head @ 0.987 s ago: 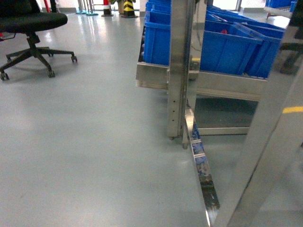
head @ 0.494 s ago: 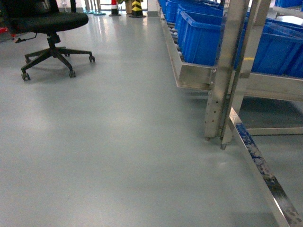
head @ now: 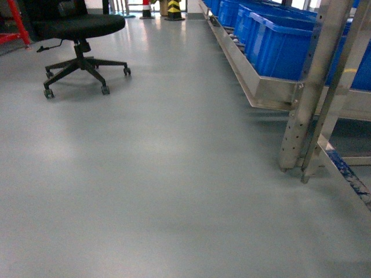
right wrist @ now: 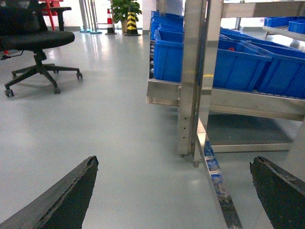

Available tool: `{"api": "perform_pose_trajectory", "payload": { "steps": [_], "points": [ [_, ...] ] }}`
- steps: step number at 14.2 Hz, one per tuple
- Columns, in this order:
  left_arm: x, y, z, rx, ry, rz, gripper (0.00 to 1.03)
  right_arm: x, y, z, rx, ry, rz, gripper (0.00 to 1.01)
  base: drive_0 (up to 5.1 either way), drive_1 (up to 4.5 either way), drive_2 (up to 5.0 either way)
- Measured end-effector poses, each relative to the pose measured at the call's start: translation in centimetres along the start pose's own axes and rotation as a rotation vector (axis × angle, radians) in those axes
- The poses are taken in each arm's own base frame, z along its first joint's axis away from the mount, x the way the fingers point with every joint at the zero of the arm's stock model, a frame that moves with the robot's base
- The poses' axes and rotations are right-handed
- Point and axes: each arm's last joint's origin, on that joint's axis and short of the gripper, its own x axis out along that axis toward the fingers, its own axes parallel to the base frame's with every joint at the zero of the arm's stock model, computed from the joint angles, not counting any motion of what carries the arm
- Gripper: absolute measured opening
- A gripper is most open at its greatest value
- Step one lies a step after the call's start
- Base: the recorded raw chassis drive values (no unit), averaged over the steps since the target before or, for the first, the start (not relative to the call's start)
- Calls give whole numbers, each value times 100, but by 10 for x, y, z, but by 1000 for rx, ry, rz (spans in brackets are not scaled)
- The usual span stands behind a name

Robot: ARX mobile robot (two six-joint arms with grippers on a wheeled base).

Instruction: Pick capacitor and pack into box

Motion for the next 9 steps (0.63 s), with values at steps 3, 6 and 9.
{"api": "perform_pose_trajectory", "payload": {
  "steps": [3, 6, 9],
  "points": [
    [0, 0, 0, 0, 1, 0, 44, 0, 0, 0, 0, -2, 0, 98, -499, 246, 246],
    [0, 0, 0, 0, -1, -1, 44, 0, 0, 0, 0, -1, 0, 98, -504, 241, 241],
    [0, 0, 0, 0, 0, -1, 44, 0, 0, 0, 0, 1, 0, 98, -504, 241, 241]
  ]
}}
